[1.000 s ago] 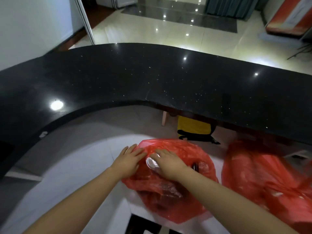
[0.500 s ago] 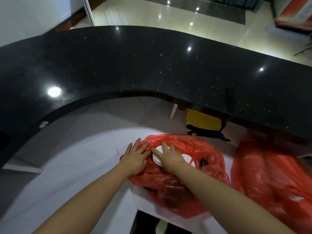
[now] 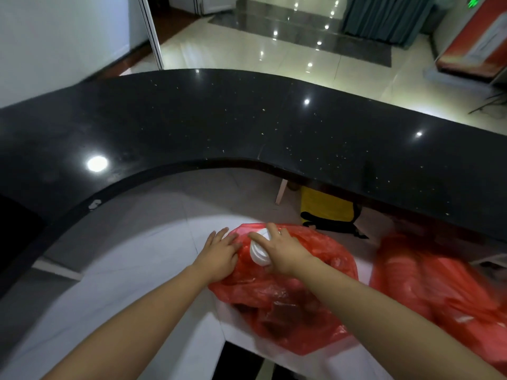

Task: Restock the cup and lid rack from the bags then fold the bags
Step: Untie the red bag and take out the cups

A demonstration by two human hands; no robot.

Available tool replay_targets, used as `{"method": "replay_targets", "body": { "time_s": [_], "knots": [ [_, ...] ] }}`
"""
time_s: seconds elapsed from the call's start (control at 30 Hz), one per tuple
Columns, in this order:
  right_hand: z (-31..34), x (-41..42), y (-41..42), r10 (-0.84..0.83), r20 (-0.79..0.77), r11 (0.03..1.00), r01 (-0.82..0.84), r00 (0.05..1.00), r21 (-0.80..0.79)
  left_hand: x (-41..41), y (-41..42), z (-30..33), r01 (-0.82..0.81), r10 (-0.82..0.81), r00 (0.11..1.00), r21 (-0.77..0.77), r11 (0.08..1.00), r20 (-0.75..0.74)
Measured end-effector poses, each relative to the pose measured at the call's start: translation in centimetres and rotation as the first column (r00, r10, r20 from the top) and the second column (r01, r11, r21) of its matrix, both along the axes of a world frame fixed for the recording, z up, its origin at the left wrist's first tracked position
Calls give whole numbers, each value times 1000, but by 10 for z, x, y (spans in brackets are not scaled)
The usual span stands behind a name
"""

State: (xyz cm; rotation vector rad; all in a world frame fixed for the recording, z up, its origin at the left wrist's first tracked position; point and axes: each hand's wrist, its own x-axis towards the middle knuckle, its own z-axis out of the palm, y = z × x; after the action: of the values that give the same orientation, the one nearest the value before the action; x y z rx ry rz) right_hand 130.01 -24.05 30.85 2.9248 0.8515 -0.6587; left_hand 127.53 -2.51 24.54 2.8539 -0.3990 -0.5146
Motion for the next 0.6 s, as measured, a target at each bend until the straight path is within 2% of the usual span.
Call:
{"method": "replay_targets", "body": {
  "time_s": [0.1, 0.17, 0.2, 0.27, 0.3, 0.37, 0.47, 0.6],
  "knots": [
    [23, 3, 0, -10, 47, 997, 6, 999, 75, -13, -1, 29, -80, 116, 978, -196, 977, 176],
    [38, 2, 4, 2, 74, 991, -12, 997, 134, -29, -7, 52, -198, 279, 945, -382, 903, 171],
    [44, 0, 8, 24, 91, 987, -38, 996, 155, -38, -11, 65, -303, 393, 916, -498, 813, 83],
    [53, -10, 17, 73, 122, 975, -97, 990, 201, -63, -21, 87, -505, 532, 821, -700, 505, -209],
    [56, -18, 23, 99, 130, 966, -126, 987, 225, -77, -25, 95, -567, 547, 767, -753, 334, -335],
    [60, -39, 36, 162, 132, 943, -193, 978, 272, -108, -29, 105, -630, 588, 658, -771, 89, -470],
    [63, -76, 56, 294, 98, 891, -310, 951, 331, -160, -24, 112, -655, 639, 506, -740, -152, -580],
    [60, -134, 86, 462, 51, 813, -445, 886, 375, -236, -3, 115, -664, 636, 359, -666, -340, -682]
  ]
}}
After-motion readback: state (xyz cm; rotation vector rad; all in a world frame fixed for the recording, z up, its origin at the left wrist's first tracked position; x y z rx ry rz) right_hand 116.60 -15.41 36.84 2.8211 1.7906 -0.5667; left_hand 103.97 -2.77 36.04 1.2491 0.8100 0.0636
